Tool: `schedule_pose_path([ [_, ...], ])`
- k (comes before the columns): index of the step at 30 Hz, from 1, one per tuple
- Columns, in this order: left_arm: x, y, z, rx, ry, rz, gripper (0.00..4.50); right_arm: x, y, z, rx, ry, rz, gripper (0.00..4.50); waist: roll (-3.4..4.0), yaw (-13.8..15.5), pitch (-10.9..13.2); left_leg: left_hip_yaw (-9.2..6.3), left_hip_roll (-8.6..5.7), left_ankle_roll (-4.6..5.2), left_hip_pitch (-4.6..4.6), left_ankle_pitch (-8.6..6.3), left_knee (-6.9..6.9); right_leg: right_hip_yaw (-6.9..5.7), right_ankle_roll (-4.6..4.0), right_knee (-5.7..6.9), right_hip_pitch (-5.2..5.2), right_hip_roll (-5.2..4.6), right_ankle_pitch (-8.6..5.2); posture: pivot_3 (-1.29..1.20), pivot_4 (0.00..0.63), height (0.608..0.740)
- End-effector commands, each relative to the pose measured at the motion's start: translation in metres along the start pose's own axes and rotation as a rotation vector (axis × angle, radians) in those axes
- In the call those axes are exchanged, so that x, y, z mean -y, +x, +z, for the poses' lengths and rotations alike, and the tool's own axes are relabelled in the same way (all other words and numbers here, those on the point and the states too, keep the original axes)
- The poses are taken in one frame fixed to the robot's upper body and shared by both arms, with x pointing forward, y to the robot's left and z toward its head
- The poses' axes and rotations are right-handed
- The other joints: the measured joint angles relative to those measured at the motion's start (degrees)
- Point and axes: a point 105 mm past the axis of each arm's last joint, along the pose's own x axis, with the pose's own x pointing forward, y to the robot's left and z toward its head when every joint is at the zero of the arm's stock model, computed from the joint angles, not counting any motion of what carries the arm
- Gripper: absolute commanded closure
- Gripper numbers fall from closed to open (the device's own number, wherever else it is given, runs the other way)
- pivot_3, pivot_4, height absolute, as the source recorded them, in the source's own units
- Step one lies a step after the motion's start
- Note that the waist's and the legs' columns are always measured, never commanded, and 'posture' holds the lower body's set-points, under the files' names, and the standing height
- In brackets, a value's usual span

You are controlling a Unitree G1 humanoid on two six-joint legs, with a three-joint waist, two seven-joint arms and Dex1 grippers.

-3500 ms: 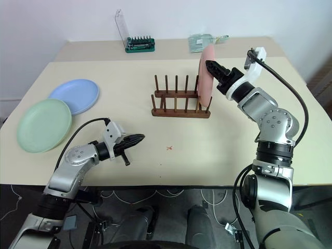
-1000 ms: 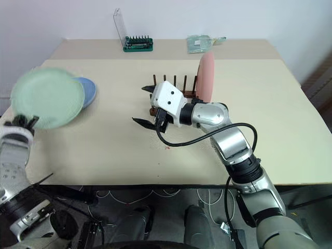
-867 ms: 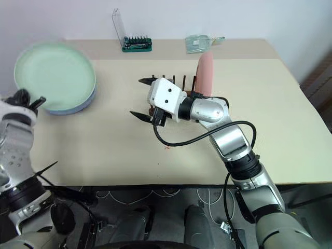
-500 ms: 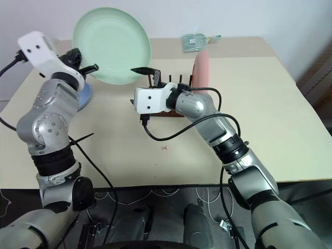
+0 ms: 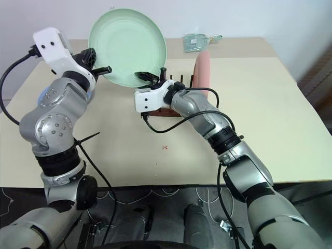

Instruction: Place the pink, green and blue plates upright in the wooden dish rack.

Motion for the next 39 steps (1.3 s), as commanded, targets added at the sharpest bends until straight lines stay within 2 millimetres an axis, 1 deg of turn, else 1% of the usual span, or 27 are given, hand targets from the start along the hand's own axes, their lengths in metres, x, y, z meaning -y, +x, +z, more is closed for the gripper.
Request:
schedule_pose_path([
  [1, 0.008, -0.005, 0.019, 0.079, -0.059, -0.047, 4.50, 0.022, 0.000, 0.010, 0.037, -0.035, -0.095, 4.49, 0.01, 0.0, 0.0, -0.01, 0.00, 0.00, -0.01, 0.00, 0.00, 0.00, 0.00, -0.01, 0.00, 0.00, 0.00, 0.00, 0.150, 0.740],
  [2, 0.009, -0.005, 0.020, 0.089, -0.088, -0.056, 3.85, 0.021, -0.001, 0.010, 0.038, -0.041, -0.093, 4.50, 0.00, 0.0, 0.0, 0.02, 0.00, 0.00, -0.01, 0.00, 0.00, 0.02, 0.00, -0.01, 0.00, 0.00, 0.00, 0.00, 0.150, 0.740],
  [3, 0.009, -0.005, 0.021, 0.095, -0.107, -0.061, 3.50, 0.020, -0.002, 0.011, 0.038, -0.044, -0.093, 4.50, 0.00, 0.1, 0.0, 0.01, 0.01, 0.00, -0.01, 0.00, 0.01, 0.02, 0.00, -0.01, 0.01, 0.01, 0.00, 0.00, 0.150, 0.740],
  [6, 0.006, -0.006, 0.024, 0.122, -0.148, -0.052, 2.07, 0.018, -0.003, 0.012, 0.041, -0.044, -0.092, 4.50, 0.00, 0.1, 0.0, 0.01, 0.01, -0.01, -0.01, 0.00, 0.02, 0.02, -0.01, -0.01, 0.02, 0.02, 0.00, 0.00, 0.150, 0.740],
  [8, -0.006, -0.005, 0.034, 0.170, -0.205, -0.010, 0.97, 0.020, -0.005, 0.011, 0.036, -0.029, -0.106, 4.50, 0.00, 0.0, 0.0, 0.02, 0.02, -0.01, -0.01, 0.00, 0.01, 0.02, -0.01, -0.01, 0.01, 0.02, 0.00, 0.00, 0.150, 0.740],
  [9, -0.017, -0.005, 0.043, 0.216, -0.244, 0.029, 0.51, 0.024, -0.007, 0.010, 0.031, -0.012, -0.120, 4.50, -0.01, 0.0, 0.0, 0.02, 0.02, -0.01, -0.01, 0.00, 0.01, 0.02, -0.01, -0.01, 0.01, 0.02, 0.00, 0.00, 0.150, 0.740],
  [11, -0.040, -0.006, 0.061, 0.305, -0.272, 0.105, 0.51, 0.033, -0.011, 0.009, 0.030, 0.059, -0.168, 4.50, -0.01, 0.0, 0.0, 0.01, 0.03, -0.03, -0.01, 0.02, 0.02, 0.02, -0.03, -0.02, 0.00, 0.04, 0.02, 0.00, 0.150, 0.740],
  [12, -0.051, -0.006, 0.066, 0.333, -0.262, 0.135, 0.51, 0.038, -0.014, 0.010, 0.038, 0.102, -0.191, 4.50, -0.01, 0.0, 0.0, 0.02, 0.04, -0.03, -0.01, 0.02, 0.01, 0.02, -0.03, -0.02, 0.00, 0.04, 0.02, 0.00, 0.150, 0.740],
  [16, -0.073, -0.007, 0.072, 0.356, -0.192, 0.176, 0.51, 0.050, -0.022, 0.014, 0.068, 0.253, -0.246, 4.50, -0.01, 0.1, 0.0, 0.02, 0.07, -0.04, 0.00, 0.02, 0.00, 0.03, -0.04, -0.02, -0.01, 0.07, 0.03, 0.00, 0.150, 0.740],
  [17, -0.082, -0.008, 0.071, 0.351, -0.113, 0.190, 0.51, 0.055, -0.027, 0.017, 0.092, 0.331, -0.266, 4.50, -0.02, 0.1, 0.0, 0.02, 0.07, -0.04, -0.01, 0.02, 0.01, 0.03, -0.04, -0.03, 0.01, 0.07, 0.03, 0.00, 0.150, 0.740],
  [18, -0.089, -0.008, 0.065, 0.324, -0.018, 0.179, 0.51, 0.059, -0.033, 0.020, 0.121, 0.445, -0.285, 4.50, 0.00, 0.1, 0.0, 0.02, 0.07, -0.04, 0.00, 0.02, 0.01, 0.03, -0.04, -0.04, 0.02, 0.07, 0.03, 0.00, 0.150, 0.740],
  [19, -0.093, -0.007, 0.052, 0.263, 0.094, 0.150, 0.51, 0.063, -0.039, 0.023, 0.158, 0.579, -0.301, 4.50, 0.02, 0.0, 0.0, 0.02, 0.07, -0.04, 0.00, 0.02, -0.02, 0.03, -0.04, -0.04, 0.01, 0.07, 0.03, 0.00, 0.150, 0.740],
  [20, -0.094, -0.006, 0.043, 0.217, 0.164, 0.125, 0.51, 0.064, -0.044, 0.026, 0.183, 0.666, -0.303, 4.50, 0.04, -0.1, 0.0, 0.03, 0.07, -0.03, 0.01, 0.02, -0.04, 0.05, -0.05, -0.01, -0.01, 0.08, 0.03, 0.00, 0.150, 0.740],
  [21, -0.092, -0.007, 0.032, 0.180, 0.241, 0.079, 0.51, 0.066, -0.048, 0.029, 0.206, 0.749, -0.307, 4.50, 0.06, -0.1, 0.0, 0.01, 0.08, -0.03, 0.02, 0.01, -0.04, 0.06, -0.05, 0.00, -0.02, 0.10, 0.03, 0.00, 0.150, 0.740],
  [23, -0.081, -0.013, 0.001, 0.074, 0.304, -0.053, 0.51, 0.067, -0.055, 0.033, 0.243, 0.919, -0.309, 4.50, 0.07, 0.1, 0.0, 0.00, 0.08, -0.02, 0.01, 0.01, -0.01, 0.05, -0.10, 0.00, -0.01, 0.11, 0.06, 0.00, 0.150, 0.740],
  [26, -0.064, -0.031, -0.045, -0.062, 0.311, -0.250, 0.51, 0.065, -0.064, 0.036, 0.269, 1.134, -0.302, 4.50, 0.09, 0.2, 0.0, -0.06, 0.10, 0.27, 0.01, -0.16, -0.02, 0.05, -0.15, 0.04, -0.01, 0.11, 0.09, 0.00, 0.150, 0.740],
  [28, -0.054, -0.044, -0.065, -0.124, 0.307, -0.344, 0.51, 0.061, -0.068, 0.035, 0.274, 1.286, -0.305, 4.50, 0.10, 0.1, 0.0, -0.06, 0.12, 0.27, 0.01, -0.16, -0.03, 0.05, -0.17, 0.10, -0.09, 0.12, 0.09, 0.00, 0.150, 0.740],
  [30, -0.048, -0.052, -0.074, -0.147, 0.283, -0.393, 0.51, 0.058, -0.071, 0.034, 0.269, 1.374, -0.301, 4.50, 0.11, 0.1, 0.0, -0.06, 0.19, 0.27, 0.00, -0.16, -0.05, 0.05, -0.23, 0.14, -0.15, 0.15, 0.12, 0.00, 0.150, 0.740],
  [32, -0.043, -0.055, -0.080, -0.162, 0.248, -0.417, 0.51, 0.056, -0.073, 0.029, 0.248, 1.461, -0.315, 4.50, 0.16, 0.1, 0.1, -0.01, 0.25, 0.26, -0.03, -0.16, -0.07, 0.06, -0.32, 0.15, -0.23, 0.20, 0.18, 0.00, 0.150, 0.740],
  [33, -0.039, -0.058, -0.083, -0.172, 0.221, -0.445, 0.51, 0.056, -0.074, 0.021, 0.230, 1.528, -0.338, 4.50, 0.18, 0.1, 0.0, 0.00, 0.28, 0.26, -0.03, -0.16, -0.08, 0.06, -0.34, 0.17, -0.25, 0.22, 0.19, 0.00, 0.150, 0.740],
  [36, -0.031, -0.067, -0.090, -0.200, 0.185, -0.519, 0.51, 0.057, -0.074, 0.006, 0.198, 1.655, -0.373, 4.50, 0.27, 0.0, 0.0, 0.05, 0.33, 0.26, -0.02, -0.16, -0.08, 0.06, -0.36, 0.17, -0.26, 0.25, 0.21, 0.00, 0.150, 0.740],
  [39, -0.024, -0.080, -0.096, -0.242, 0.182, -0.598, 0.51, 0.057, -0.072, -0.003, 0.169, 1.700, -0.366, 4.50, 0.30, -0.1, 0.0, 0.14, 0.36, 0.26, -0.02, -0.16, -0.09, 0.09, -0.37, 0.18, -0.29, 0.26, 0.22, 0.00, 0.150, 0.740],
])
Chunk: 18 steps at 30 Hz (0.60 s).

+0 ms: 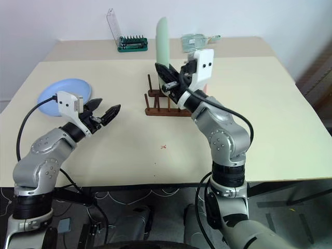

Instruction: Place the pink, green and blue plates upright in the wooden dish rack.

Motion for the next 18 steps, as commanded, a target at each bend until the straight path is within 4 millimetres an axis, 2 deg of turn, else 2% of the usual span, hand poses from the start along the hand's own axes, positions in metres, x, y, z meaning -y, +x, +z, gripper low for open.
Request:
schedule_pose_path([
  [1, 0.019, -0.007, 0.006, 0.010, 0.030, -0.107, 0.51, -0.002, 0.005, 0.013, 0.019, 0.021, 0.016, 4.50, 0.01, 0.0, 0.0, 0.02, 0.05, 0.00, 0.00, 0.00, -0.01, 0.00, 0.00, 0.00, -0.01, 0.03, 0.00, 0.00, 0.150, 0.740],
  [5, 0.028, -0.010, 0.000, -0.017, 0.031, -0.143, 0.51, 0.007, 0.011, 0.012, 0.006, 0.067, -0.023, 4.50, 0.09, 0.0, 0.1, 0.11, 0.15, 0.00, 0.00, 0.00, -0.02, 0.02, -0.04, -0.02, -0.02, 0.07, 0.03, 0.00, 0.150, 0.740],
  [14, 0.031, -0.009, -0.004, -0.022, 0.028, -0.125, 0.51, 0.021, 0.019, 0.003, -0.069, 0.129, -0.096, 4.50, 0.12, 0.0, 0.1, 0.17, 0.21, 0.00, 0.00, 0.00, -0.02, 0.04, -0.08, -0.02, -0.06, 0.12, 0.05, 0.00, 0.150, 0.740],
  [18, 0.033, -0.008, -0.005, -0.022, 0.024, -0.124, 0.47, 0.020, 0.020, 0.004, -0.070, 0.118, -0.092, 2.95, 0.14, 0.0, 0.1, 0.19, 0.22, 0.00, 0.00, 0.00, -0.03, 0.05, -0.08, -0.02, -0.07, 0.12, 0.05, 0.00, 0.150, 0.740],
])
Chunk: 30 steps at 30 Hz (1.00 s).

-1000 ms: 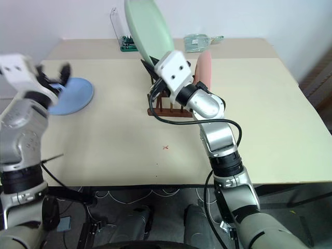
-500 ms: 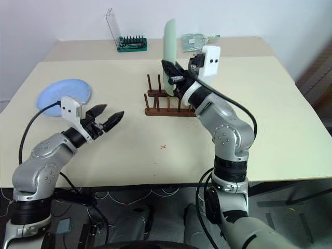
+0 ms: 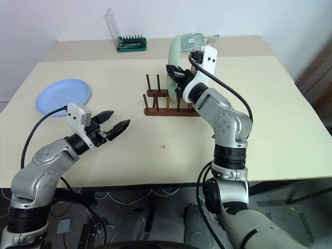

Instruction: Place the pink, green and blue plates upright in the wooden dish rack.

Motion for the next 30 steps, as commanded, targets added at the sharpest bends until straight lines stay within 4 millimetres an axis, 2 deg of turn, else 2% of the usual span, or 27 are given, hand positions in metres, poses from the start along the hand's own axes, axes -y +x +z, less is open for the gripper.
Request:
schedule_pose_path([
  [1, 0.008, 0.001, 0.006, 0.023, 0.028, -0.017, 0.47, -0.018, 0.002, 0.019, 0.053, -0.046, 0.059, 2.43, 0.00, 0.0, 0.0, 0.00, 0.00, 0.00, 0.00, 0.00, 0.00, 0.00, 0.00, 0.00, 0.00, 0.00, 0.00, 0.00, 0.150, 0.740],
  [4, 0.008, 0.002, 0.006, 0.024, 0.027, -0.017, 0.47, -0.022, 0.002, 0.022, 0.062, -0.101, 0.062, 0.99, 0.00, 0.0, 0.0, 0.01, 0.00, 0.00, 0.00, 0.00, 0.00, 0.00, 0.00, 0.00, 0.00, 0.00, 0.00, 0.00, 0.150, 0.740],
  [7, 0.006, 0.002, 0.006, 0.023, 0.030, -0.014, 0.47, -0.030, 0.002, 0.029, 0.077, -0.200, 0.080, 0.99, 0.01, 0.0, 0.0, 0.02, 0.00, 0.00, -0.01, 0.00, 0.00, 0.00, 0.00, -0.01, -0.01, 0.01, 0.00, 0.00, 0.150, 0.740],
  [10, 0.004, 0.002, 0.008, 0.027, 0.032, -0.008, 0.47, -0.040, 0.000, 0.038, 0.108, -0.391, 0.100, 0.99, 0.02, 0.1, 0.0, 0.02, 0.00, 0.00, -0.01, 0.00, 0.00, 0.00, 0.00, -0.02, -0.01, 0.00, 0.00, 0.00, 0.150, 0.740],
  [15, -0.009, 0.000, 0.010, 0.041, 0.031, 0.046, 0.47, -0.052, -0.003, 0.058, 0.189, -0.839, 0.097, 0.99, 0.05, 0.0, 0.0, 0.09, 0.00, 0.00, -0.03, 0.00, 0.00, 0.00, 0.01, -0.02, -0.06, 0.01, 0.00, 0.00, 0.150, 0.740],
  [17, -0.012, 0.000, 0.011, 0.048, 0.030, 0.061, 0.47, -0.056, -0.003, 0.059, 0.204, -0.925, 0.114, 0.99, 0.04, 0.0, 0.0, 0.12, 0.03, 0.00, -0.02, 0.00, 0.00, 0.00, 0.01, -0.02, -0.07, 0.01, 0.00, 0.00, 0.150, 0.740],
  [18, -0.016, 0.000, 0.012, 0.053, 0.021, 0.078, 0.23, -0.056, -0.003, 0.058, 0.201, -0.930, 0.121, 0.95, 0.04, 0.0, 0.0, 0.15, 0.05, 0.00, -0.02, 0.00, 0.00, 0.00, 0.01, -0.02, -0.07, 0.01, 0.00, 0.00, 0.150, 0.740],
  [21, -0.018, 0.000, 0.012, 0.059, 0.015, 0.086, 0.23, -0.055, -0.001, 0.053, 0.182, -0.927, 0.139, 0.95, 0.03, 0.1, 0.0, 0.16, 0.07, 0.00, -0.02, 0.00, 0.01, 0.00, 0.00, -0.03, -0.07, 0.01, 0.01, 0.00, 0.150, 0.740],
  [24, -0.029, -0.002, 0.013, 0.076, 0.020, 0.152, 0.23, -0.058, 0.000, 0.050, 0.190, -1.023, 0.149, 0.95, 0.03, 0.2, 0.0, 0.16, 0.07, 0.00, -0.03, 0.00, 0.01, 0.01, -0.01, -0.05, -0.06, 0.01, 0.01, 0.00, 0.150, 0.740],
  [26, -0.050, -0.004, 0.015, 0.088, 0.020, 0.272, 0.23, -0.065, 0.000, 0.050, 0.218, -1.082, 0.185, 0.95, 0.03, 0.2, 0.0, 0.16, 0.07, 0.00, -0.02, 0.00, 0.01, 0.01, -0.02, -0.05, -0.07, 0.01, 0.02, 0.00, 0.150, 0.740],
  [28, -0.088, -0.012, 0.018, 0.111, 0.001, 0.502, 0.23, -0.078, -0.001, 0.044, 0.242, -1.157, 0.261, 0.95, 0.03, 0.3, 0.0, 0.15, 0.07, 0.00, -0.02, 0.00, 0.02, 0.00, -0.02, -0.05, -0.07, 0.02, 0.03, 0.00, 0.150, 0.740],
  [30, -0.129, -0.029, 0.020, 0.142, -0.099, 0.766, 0.23, -0.090, -0.002, 0.030, 0.237, -1.263, 0.348, 0.95, 0.01, 0.2, 0.0, 0.15, 0.07, -0.01, -0.02, 0.00, 0.04, 0.00, -0.02, -0.05, -0.07, 0.05, 0.04, 0.00, 0.150, 0.740],
])
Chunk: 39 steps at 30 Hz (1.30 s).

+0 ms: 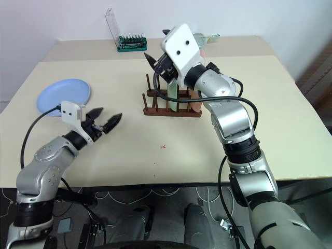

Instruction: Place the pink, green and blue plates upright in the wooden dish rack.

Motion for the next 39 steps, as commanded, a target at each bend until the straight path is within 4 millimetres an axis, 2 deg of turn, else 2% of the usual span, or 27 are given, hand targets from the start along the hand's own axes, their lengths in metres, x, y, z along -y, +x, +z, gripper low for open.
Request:
schedule_pose_path([
  [1, -0.081, -0.006, 0.020, 0.087, -0.130, 0.464, 0.23, -0.026, 0.003, 0.022, 0.105, -0.203, 0.129, 0.95, -0.02, -0.1, 0.0, 0.00, 0.00, 0.00, 0.00, 0.00, 0.00, 0.00, 0.00, 0.00, 0.00, 0.00, 0.00, 0.00, 0.150, 0.740],
  [3, -0.113, -0.015, 0.017, 0.072, -0.235, 0.646, 0.23, -0.037, 0.005, 0.016, 0.100, -0.244, 0.175, 0.95, -0.07, -0.3, 0.0, 0.01, 0.02, -0.01, 0.00, 0.00, 0.01, -0.01, 0.01, 0.01, -0.05, 0.02, 0.00, 0.00, 0.150, 0.740],
  [7, -0.136, -0.022, 0.002, -0.015, -0.361, 0.769, 0.23, -0.043, 0.006, 0.013, 0.107, -0.244, 0.197, 0.95, -0.09, -0.1, 0.0, 0.08, 0.04, -0.06, 0.00, -0.01, 0.02, -0.01, 0.01, 0.01, -0.07, 0.00, 0.01, 0.00, 0.150, 0.740],
  [10, -0.143, -0.019, -0.009, -0.065, -0.486, 0.791, 0.23, -0.043, 0.007, 0.013, 0.113, -0.236, 0.197, 0.95, -0.22, 0.2, -0.1, 0.06, 0.02, -0.07, -0.01, 0.00, 0.06, -0.03, 0.01, 0.02, -0.06, -0.01, 0.02, 0.00, 0.150, 0.740],
  [13, -0.140, -0.006, -0.016, -0.119, -0.547, 0.757, 0.23, -0.045, 0.007, 0.012, 0.114, -0.237, 0.206, 0.95, -0.38, 0.4, -0.1, 0.01, 0.02, -0.10, -0.01, 0.02, 0.08, -0.07, -0.01, 0.03, -0.03, 0.01, 0.04, 0.00, 0.150, 0.740],
  [17, -0.147, 0.003, -0.026, -0.148, -0.692, 0.790, 0.23, -0.049, 0.007, 0.010, 0.114, -0.239, 0.215, 0.95, -0.40, 0.0, -0.1, 0.02, 0.02, -0.13, -0.01, 0.03, 0.08, -0.08, 0.00, 0.03, -0.04, 0.02, 0.07, 0.00, 0.150, 0.740],
  [20, -0.148, 0.011, -0.026, -0.149, -0.708, 0.769, 0.23, -0.050, 0.007, 0.008, 0.109, -0.238, 0.217, 0.95, -0.39, -0.5, -0.1, 0.06, 0.05, -0.34, 0.03, 0.15, 0.04, -0.08, -0.01, 0.07, -0.08, 0.03, 0.08, 0.00, 0.150, 0.740],
  [23, -0.147, 0.018, -0.026, -0.146, -0.741, 0.773, 1.06, -0.052, 0.004, 0.002, 0.090, -0.244, 0.216, 0.94, -0.38, -0.2, -0.1, 0.06, 0.05, -0.36, 0.04, 0.16, 0.03, -0.08, -0.01, 0.14, -0.10, 0.03, 0.08, 0.00, 0.150, 0.740],
  [30, -0.147, 0.018, -0.022, -0.119, -0.731, 0.793, 4.45, -0.052, 0.002, -0.003, 0.070, -0.249, 0.210, 0.94, -0.40, -0.1, -0.1, 0.07, 0.04, -0.37, 0.03, 0.17, 0.05, -0.08, -0.01, 0.13, -0.09, 0.01, 0.09, 0.00, 0.150, 0.740],
  [32, -0.143, 0.020, -0.009, -0.085, -0.672, 0.772, 4.45, -0.053, 0.002, -0.004, 0.067, -0.256, 0.213, 0.94, -0.40, -0.1, -0.1, 0.07, 0.05, -0.38, 0.03, 0.16, 0.05, -0.07, -0.01, 0.13, -0.09, 0.00, 0.10, 0.00, 0.150, 0.740],
  [35, -0.128, 0.024, 0.037, 0.040, -0.439, 0.704, 4.45, -0.056, 0.001, -0.006, 0.069, -0.326, 0.233, 0.94, -0.42, -0.2, -0.1, 0.08, 0.05, -0.38, 0.03, 0.17, 0.04, -0.07, -0.01, 0.13, -0.09, 0.00, 0.10, 0.00, 0.150, 0.740],
  [37, -0.102, 0.028, 0.074, 0.128, -0.287, 0.608, 4.45, -0.060, 0.002, -0.008, 0.079, -0.402, 0.260, 0.94, -0.46, -0.2, -0.1, 0.08, 0.06, -0.39, 0.02, 0.17, 0.05, -0.07, -0.02, 0.15, -0.12, 0.01, 0.10, 0.00, 0.150, 0.740],
  [39, -0.070, 0.032, 0.102, 0.199, -0.265, 0.488, 4.45, -0.067, 0.005, -0.010, 0.088, -0.430, 0.288, 0.94, -0.49, -0.1, -0.1, 0.08, 0.06, -0.40, -0.01, 0.17, 0.05, -0.07, -0.04, 0.13, -0.12, 0.01, 0.12, 0.00, 0.150, 0.740],
])
